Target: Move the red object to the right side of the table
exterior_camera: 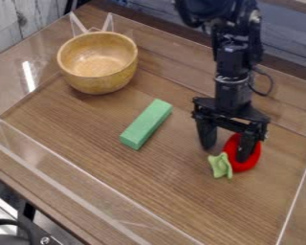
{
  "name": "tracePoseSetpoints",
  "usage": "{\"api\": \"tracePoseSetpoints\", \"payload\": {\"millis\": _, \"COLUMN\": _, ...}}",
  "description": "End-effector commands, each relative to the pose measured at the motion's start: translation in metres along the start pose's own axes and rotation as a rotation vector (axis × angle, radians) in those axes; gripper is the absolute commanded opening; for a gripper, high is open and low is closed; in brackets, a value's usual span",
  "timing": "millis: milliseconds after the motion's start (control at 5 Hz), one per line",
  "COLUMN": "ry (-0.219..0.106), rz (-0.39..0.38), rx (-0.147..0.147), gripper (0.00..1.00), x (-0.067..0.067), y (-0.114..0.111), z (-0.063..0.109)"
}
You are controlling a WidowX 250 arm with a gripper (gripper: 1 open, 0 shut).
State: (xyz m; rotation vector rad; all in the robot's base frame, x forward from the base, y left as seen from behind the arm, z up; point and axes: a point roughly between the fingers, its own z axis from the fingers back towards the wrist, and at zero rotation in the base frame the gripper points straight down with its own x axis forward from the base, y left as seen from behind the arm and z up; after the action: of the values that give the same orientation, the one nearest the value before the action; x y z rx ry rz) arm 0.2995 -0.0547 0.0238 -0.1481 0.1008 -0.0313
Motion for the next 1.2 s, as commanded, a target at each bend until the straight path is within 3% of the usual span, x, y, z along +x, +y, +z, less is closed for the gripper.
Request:
{"api": "tracePoseSetpoints", "payload": {"millis": 0, "ry": -0.08, "rz": 0.005, "rx": -0.023, "gripper": 1.0, "x": 0.003, "y": 0.005, "z": 0.039}}
{"api": "tracePoseSetpoints", "payload": {"millis": 400, "ry": -0.198, "rz": -0.006, "rx": -0.078, "gripper": 1.0, "x": 0.0, "y": 0.001, "z": 0.108}}
{"api": "tracePoseSetpoints", "payload": {"millis": 600, "ry": -0.215, "rz": -0.03, "rx": -0.084, "gripper": 1.0, "x": -0.004, "y": 0.0, "z": 0.122}}
{"api": "tracePoseSetpoints", "payload": {"millis": 1000, "ry": -0.188, "rz": -0.069, "rx": -0.057, "gripper": 1.0, "x": -0.003, "y": -0.003, "z": 0.096}}
